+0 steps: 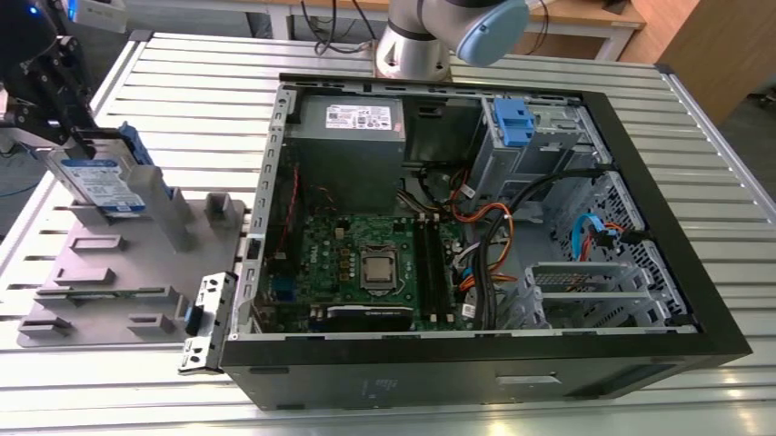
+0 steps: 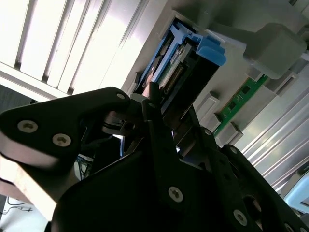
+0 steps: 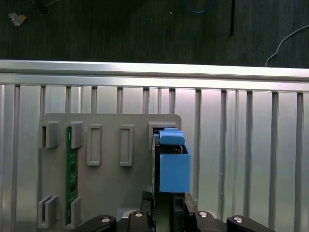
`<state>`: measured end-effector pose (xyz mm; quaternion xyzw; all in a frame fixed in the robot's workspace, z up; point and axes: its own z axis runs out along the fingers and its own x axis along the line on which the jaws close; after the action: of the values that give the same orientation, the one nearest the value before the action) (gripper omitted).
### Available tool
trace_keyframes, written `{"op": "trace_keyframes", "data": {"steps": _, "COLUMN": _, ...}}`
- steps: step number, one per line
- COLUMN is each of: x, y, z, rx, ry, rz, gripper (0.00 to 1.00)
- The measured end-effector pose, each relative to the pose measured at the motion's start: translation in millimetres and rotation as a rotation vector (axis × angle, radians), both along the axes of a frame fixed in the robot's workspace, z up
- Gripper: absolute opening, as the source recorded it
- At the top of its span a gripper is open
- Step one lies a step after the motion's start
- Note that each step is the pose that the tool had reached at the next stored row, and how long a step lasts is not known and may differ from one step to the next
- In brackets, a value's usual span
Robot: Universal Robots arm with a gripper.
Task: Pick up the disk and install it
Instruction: 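Pick up the disk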
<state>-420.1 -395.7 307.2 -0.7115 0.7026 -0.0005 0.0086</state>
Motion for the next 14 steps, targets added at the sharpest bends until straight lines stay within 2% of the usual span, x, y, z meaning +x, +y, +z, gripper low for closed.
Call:
{"op": "trace_keyframes", "data": {"steps": 5, "x": 0.0, "y": 0.0, "z": 8.6, "rx": 0.0, "ry": 0.0, "rz": 0.0, "gripper": 0.35}}
{"op": "trace_keyframes", "data": {"steps": 14, "x": 0.0, "y": 0.0, "z": 8.9, "rx": 0.0, "ry": 0.0, "rz": -0.011, "gripper": 0.35}}
